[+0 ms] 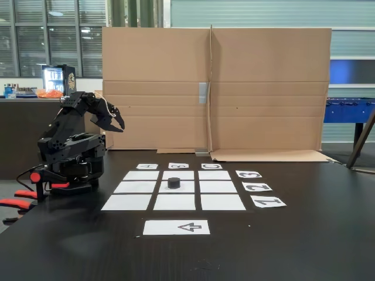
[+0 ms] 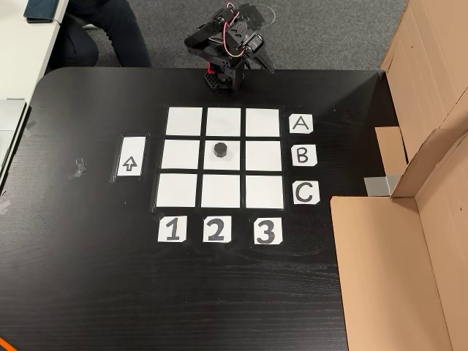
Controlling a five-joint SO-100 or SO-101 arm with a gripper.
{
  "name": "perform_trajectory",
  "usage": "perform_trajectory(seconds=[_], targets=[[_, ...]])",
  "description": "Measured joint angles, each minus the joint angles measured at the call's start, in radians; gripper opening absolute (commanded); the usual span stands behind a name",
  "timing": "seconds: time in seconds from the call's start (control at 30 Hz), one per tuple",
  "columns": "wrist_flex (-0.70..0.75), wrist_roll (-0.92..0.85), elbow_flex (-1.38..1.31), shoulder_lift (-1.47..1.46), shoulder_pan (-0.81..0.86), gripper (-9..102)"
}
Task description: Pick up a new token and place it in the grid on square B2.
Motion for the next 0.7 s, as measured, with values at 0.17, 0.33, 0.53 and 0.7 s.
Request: perform_trajectory(seconds=[0.17,0.33,0.53,0.7], targets=[[0.0,0.0,0.0,0.0,0.0,0],[0.0,0.0,0.002,0.0,0.0,0],[0.0,0.0,0.003,0.0,0.0,0],[0.0,0.0,0.003,0.0,0.0,0]])
